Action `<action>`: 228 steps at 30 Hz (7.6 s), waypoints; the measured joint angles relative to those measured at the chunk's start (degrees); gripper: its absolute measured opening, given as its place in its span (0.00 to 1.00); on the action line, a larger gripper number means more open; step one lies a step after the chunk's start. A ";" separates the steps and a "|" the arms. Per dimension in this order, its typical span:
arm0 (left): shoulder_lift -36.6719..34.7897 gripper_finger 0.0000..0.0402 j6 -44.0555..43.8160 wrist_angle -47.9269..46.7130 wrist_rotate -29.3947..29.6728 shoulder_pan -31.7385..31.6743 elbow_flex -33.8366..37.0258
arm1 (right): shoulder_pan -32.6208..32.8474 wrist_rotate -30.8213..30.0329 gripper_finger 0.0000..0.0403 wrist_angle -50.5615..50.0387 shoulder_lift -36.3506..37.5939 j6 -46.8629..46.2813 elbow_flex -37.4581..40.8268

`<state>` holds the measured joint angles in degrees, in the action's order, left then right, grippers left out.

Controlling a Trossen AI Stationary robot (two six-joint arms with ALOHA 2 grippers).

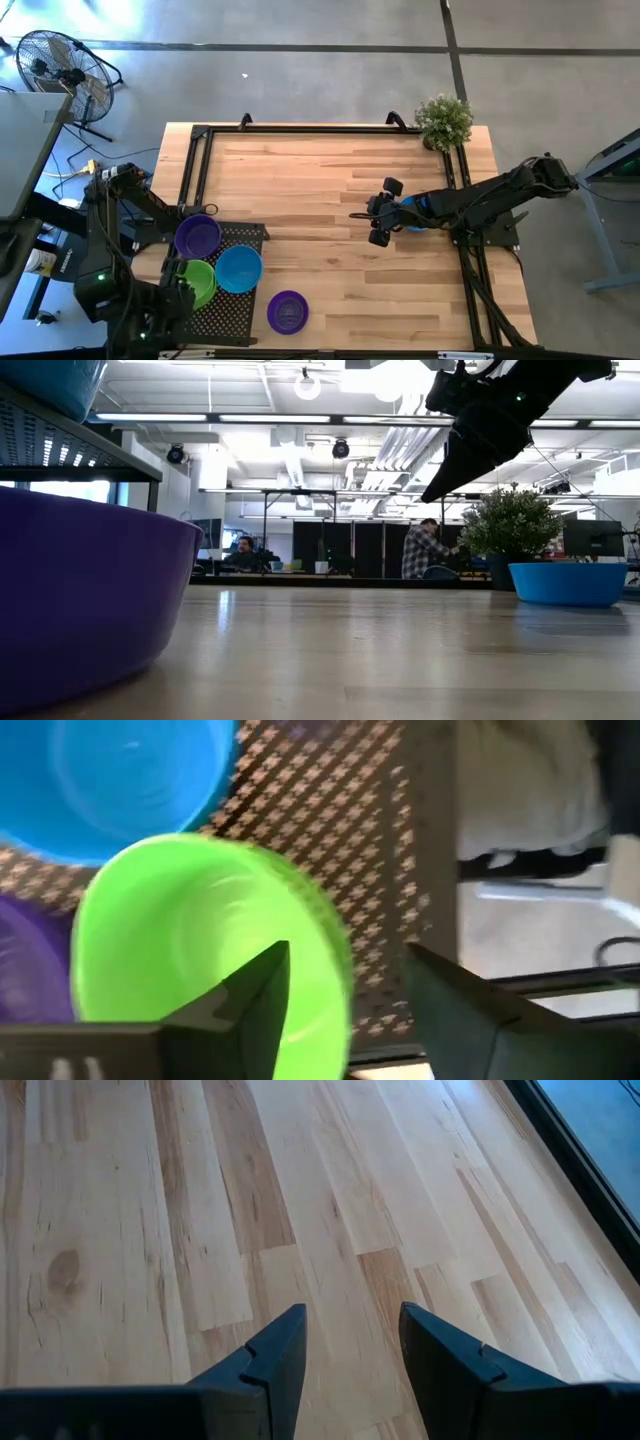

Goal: Pick & Place Mini bowls
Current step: Stack the green bowl on the other green bowls on the shelf, then adjust the blue bowls on the shelf, then stack the violet bowl on the other violet bowls on the shelf

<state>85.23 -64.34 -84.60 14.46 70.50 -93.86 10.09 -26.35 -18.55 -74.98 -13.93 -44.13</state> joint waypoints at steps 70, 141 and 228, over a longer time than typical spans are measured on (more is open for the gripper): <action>-1.55 0.00 -6.79 -2.75 -5.17 0.00 12.20 | 0.01 1.51 0.01 0.00 0.00 0.98 0.01; -20.53 0.00 43.91 22.12 3.53 -30.36 30.74 | 0.02 1.68 0.00 1.14 0.00 2.43 0.01; -36.41 0.00 67.08 52.39 14.68 -30.73 43.69 | 18.73 26.34 0.40 34.12 -40.61 33.12 -25.27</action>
<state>48.82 2.74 -32.21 29.14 39.77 -50.17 28.81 -0.01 15.57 -115.60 19.18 -69.40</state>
